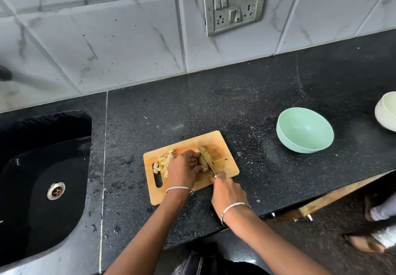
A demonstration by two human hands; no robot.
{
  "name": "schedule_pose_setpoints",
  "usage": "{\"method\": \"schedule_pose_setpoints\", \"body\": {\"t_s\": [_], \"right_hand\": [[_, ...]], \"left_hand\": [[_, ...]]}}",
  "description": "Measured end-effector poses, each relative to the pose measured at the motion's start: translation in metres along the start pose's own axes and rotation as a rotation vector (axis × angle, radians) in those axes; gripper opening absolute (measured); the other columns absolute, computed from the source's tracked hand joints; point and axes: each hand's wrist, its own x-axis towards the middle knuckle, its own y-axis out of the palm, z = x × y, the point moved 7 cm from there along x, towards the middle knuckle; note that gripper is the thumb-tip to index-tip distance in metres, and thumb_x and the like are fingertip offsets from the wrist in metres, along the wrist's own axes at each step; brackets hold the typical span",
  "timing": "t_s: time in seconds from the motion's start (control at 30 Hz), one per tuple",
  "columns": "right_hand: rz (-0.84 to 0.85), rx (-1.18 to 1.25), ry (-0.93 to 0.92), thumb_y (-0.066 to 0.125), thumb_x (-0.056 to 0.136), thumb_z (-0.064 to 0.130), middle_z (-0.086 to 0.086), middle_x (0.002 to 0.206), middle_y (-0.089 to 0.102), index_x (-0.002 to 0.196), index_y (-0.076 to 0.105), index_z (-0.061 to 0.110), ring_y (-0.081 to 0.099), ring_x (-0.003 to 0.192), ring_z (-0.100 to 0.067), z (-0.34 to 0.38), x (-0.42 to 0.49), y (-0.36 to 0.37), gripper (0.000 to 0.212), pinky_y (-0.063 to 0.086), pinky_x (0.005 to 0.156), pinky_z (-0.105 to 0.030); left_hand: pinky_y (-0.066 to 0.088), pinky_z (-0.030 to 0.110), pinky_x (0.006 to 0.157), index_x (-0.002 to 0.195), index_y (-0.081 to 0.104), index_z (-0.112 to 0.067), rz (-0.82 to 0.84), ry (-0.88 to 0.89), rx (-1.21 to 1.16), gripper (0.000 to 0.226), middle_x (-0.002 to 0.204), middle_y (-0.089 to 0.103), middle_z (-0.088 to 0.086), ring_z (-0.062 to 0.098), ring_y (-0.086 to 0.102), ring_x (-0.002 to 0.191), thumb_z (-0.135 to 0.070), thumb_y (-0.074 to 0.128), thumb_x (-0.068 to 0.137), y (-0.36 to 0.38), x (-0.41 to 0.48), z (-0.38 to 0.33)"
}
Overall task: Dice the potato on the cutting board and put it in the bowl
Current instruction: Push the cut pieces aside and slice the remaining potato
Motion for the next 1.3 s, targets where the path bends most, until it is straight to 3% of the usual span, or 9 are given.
{"method": "schedule_pose_setpoints", "body": {"t_s": [0.13,0.2,0.5,0.7,0.83,1.03,1.23,1.3], "right_hand": [[0.005,0.009,0.003,0.033,0.105,0.026,-0.013,0.116,0.065,0.118,0.048,0.009,0.063,0.109,-0.035,0.005,0.015,0.003,0.026,0.049,0.078,-0.04],[0.008,0.02,-0.009,0.031,0.106,0.03,-0.013,0.114,0.065,0.117,0.049,0.01,0.063,0.108,-0.035,0.002,0.012,0.004,0.03,0.046,0.072,-0.038],[0.047,0.039,-0.006,0.024,0.105,0.039,-0.009,0.108,0.066,0.108,0.048,0.015,0.064,0.103,-0.032,-0.043,-0.062,0.005,0.034,0.04,0.068,-0.037],[-0.063,0.059,-0.03,0.023,0.105,0.039,-0.009,0.1,0.066,0.101,0.048,0.017,0.064,0.096,-0.034,-0.039,-0.071,-0.028,0.034,0.033,0.064,-0.035],[-0.112,0.037,-0.058,0.024,0.105,0.038,-0.011,0.103,0.067,0.107,0.049,0.014,0.065,0.097,-0.034,-0.023,-0.047,-0.021,0.035,0.036,0.064,-0.036],[-0.127,0.004,-0.068,0.023,0.105,0.038,-0.011,0.105,0.068,0.11,0.048,0.014,0.066,0.098,-0.034,-0.023,-0.036,-0.011,0.036,0.037,0.065,-0.038],[-0.158,-0.025,-0.089,0.021,0.106,0.038,-0.01,0.103,0.068,0.111,0.045,0.014,0.067,0.097,-0.033,-0.02,-0.042,-0.014,0.034,0.036,0.063,-0.037],[-0.152,-0.037,-0.094,0.021,0.106,0.037,-0.01,0.102,0.069,0.111,0.045,0.014,0.067,0.096,-0.032,-0.017,-0.043,-0.013,0.034,0.037,0.062,-0.037]], "left_hand": [[0.048,0.003,0.073,0.1,0.071,-0.009,0.0,0.013,0.014,0.031,0.087,0.072,-0.003,0.0,0.065,0.074,0.001,0.079,0.072,-0.001,-0.001,-0.001],[0.046,0.0,0.07,0.1,0.07,-0.007,-0.006,0.017,0.003,0.03,0.089,0.073,-0.001,-0.006,0.063,0.069,0.004,0.077,0.074,-0.001,-0.003,-0.002],[0.049,0.004,0.071,0.102,0.067,-0.005,0.007,0.007,-0.06,0.029,0.086,0.071,0.001,0.001,0.068,0.071,0.003,0.076,0.076,-0.001,-0.007,0.002],[0.051,0.006,0.071,0.101,0.067,-0.008,0.012,-0.008,-0.079,0.029,0.088,0.072,0.0,-0.005,0.065,0.071,-0.001,0.078,0.075,-0.001,-0.01,0.0],[0.058,0.02,0.077,0.099,0.068,-0.008,0.014,-0.037,-0.113,0.025,0.086,0.073,0.001,0.001,0.07,0.07,0.0,0.077,0.077,-0.001,-0.01,0.002],[0.047,0.002,0.063,0.098,0.069,-0.009,0.002,-0.044,-0.105,0.023,0.084,0.072,-0.003,-0.013,0.063,0.063,0.0,0.076,0.077,-0.002,-0.011,0.002],[0.053,0.008,0.072,0.097,0.069,-0.011,-0.005,-0.023,-0.1,0.024,0.08,0.071,-0.005,-0.013,0.063,0.063,0.001,0.076,0.077,-0.002,-0.011,0.005],[0.057,0.016,0.076,0.096,0.069,-0.01,-0.003,-0.023,-0.106,0.024,0.081,0.072,-0.004,-0.006,0.067,0.067,0.002,0.076,0.077,-0.002,-0.01,0.005]]}}
